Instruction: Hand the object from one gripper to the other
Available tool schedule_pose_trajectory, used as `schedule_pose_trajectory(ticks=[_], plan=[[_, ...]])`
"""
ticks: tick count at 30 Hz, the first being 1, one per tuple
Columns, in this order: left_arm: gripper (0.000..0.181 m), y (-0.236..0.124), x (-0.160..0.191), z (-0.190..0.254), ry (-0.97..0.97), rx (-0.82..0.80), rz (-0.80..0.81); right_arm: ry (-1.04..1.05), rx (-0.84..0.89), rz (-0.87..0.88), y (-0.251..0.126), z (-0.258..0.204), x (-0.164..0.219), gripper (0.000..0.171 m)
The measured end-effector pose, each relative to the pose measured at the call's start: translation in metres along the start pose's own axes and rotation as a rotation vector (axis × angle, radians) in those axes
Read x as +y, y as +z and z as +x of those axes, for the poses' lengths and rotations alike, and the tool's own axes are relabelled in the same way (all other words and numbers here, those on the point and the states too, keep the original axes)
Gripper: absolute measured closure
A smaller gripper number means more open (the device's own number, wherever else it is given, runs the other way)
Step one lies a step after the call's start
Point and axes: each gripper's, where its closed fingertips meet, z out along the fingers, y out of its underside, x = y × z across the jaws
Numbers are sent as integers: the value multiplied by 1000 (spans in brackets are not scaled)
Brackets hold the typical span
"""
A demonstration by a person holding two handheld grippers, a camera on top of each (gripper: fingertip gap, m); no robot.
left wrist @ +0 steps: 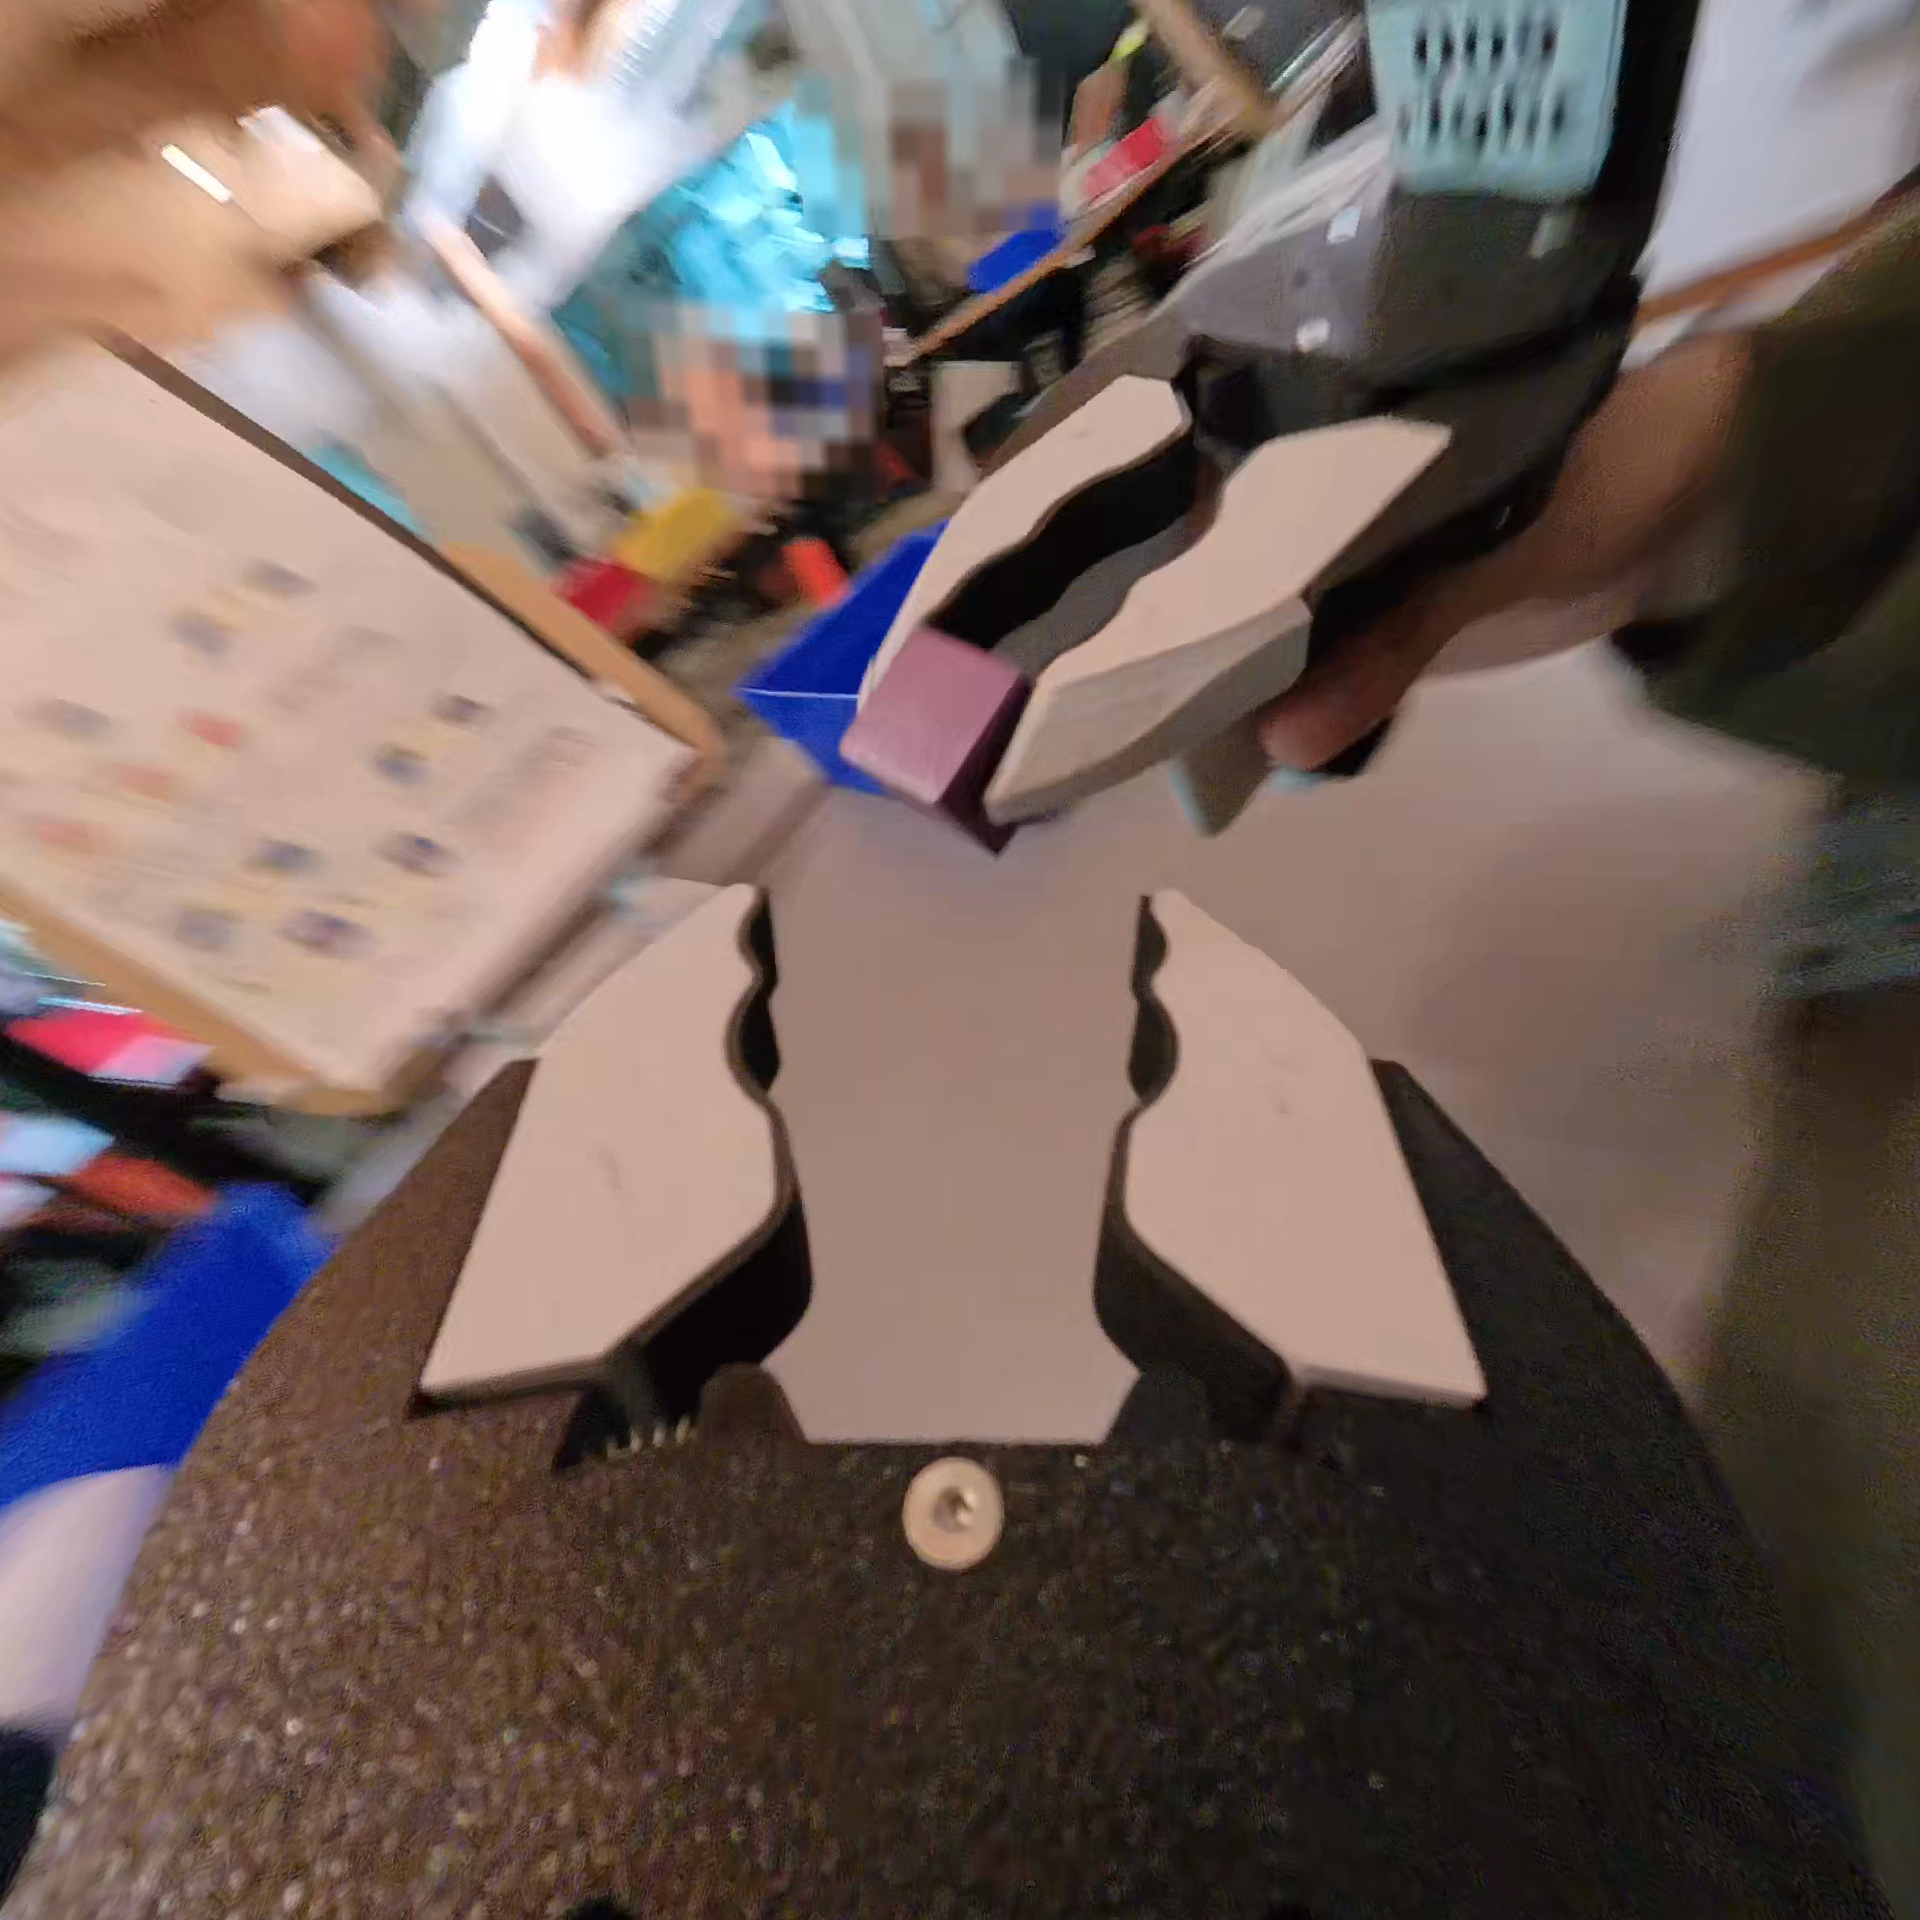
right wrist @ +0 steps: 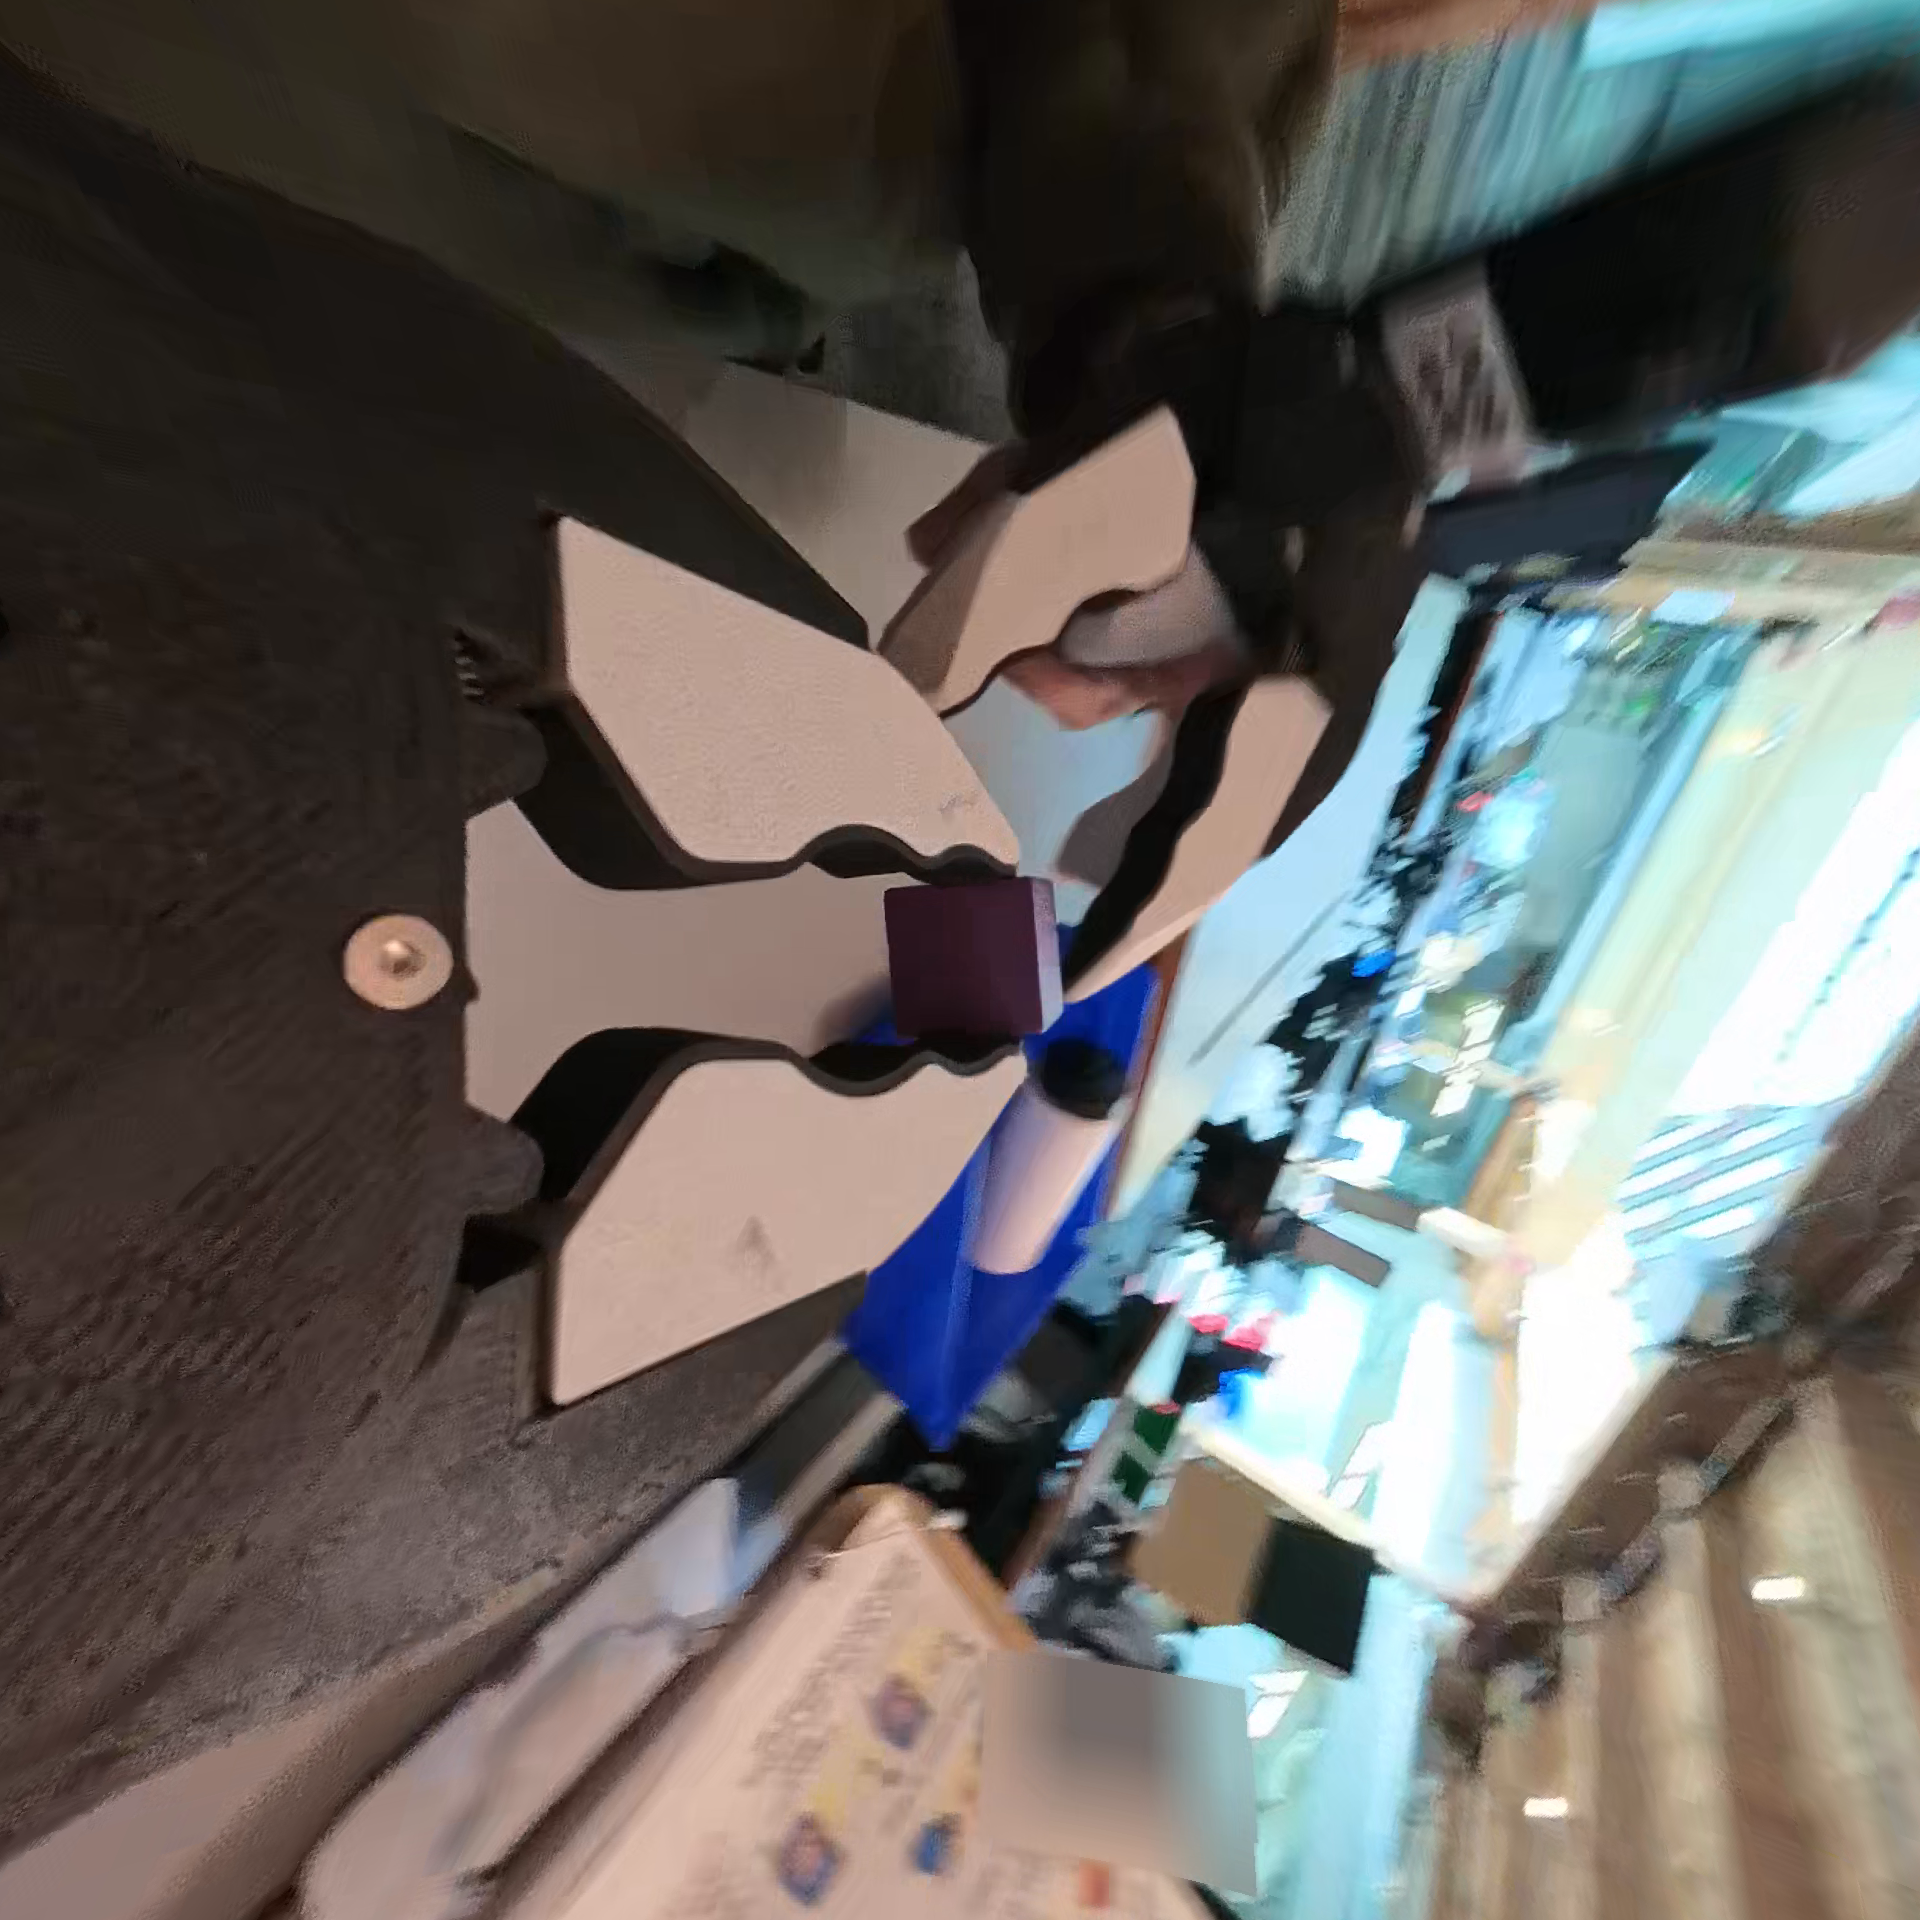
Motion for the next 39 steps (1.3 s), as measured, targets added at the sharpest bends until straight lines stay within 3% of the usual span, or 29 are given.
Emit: schedule_pose_trajectory(ticks=[1, 3, 5, 8, 13, 16, 20, 22, 25, 29, 34, 39], plan=[[107, -4, -3, 6, -147, 111, 13, -41, -28, 78, -6, -3, -10, 143], [103, -15, -18, 18, -466, 353, 90, -114, -83, 198, -17, -12, -24, 143], [111, -30, -38, 22, -772, 585, 215, -189, -141, 232, -22, -25, -26, 143], [124, -42, -45, 30, -1049, 862, 253, -281, -172, 212, -17, -37, -23, 143], [124, -33, -37, 53, -1104, 962, 191, -304, -258, 207, -8, -59, -21, 143], [145, -36, -43, 58, -1157, 1040, 236, -329, -259, 179, -4, -62, -15, 143], [152, -27, -35, 51, -1148, 966, 260, -318, -209, 109, 0, -53, -6, 142], [153, -20, -26, 45, -1080, 856, 245, -287, -182, 39, 1, -47, 3, 136], [153, -8, -8, 28, -892, 599, 192, -126, -168, -19, 2, -38, 10, 113], [153, -1, 17, -4, -436, 190, 65, 198, -88, -102, 8, -19, 14, 88], [153, -4, 23, -28, 240, -188, -93, 485, -35, -153, 20, -20, 10, 98], [153, -1, 20, -23, 562, -304, -187, 349, 92, -231, 23, -13, 21, 115]])
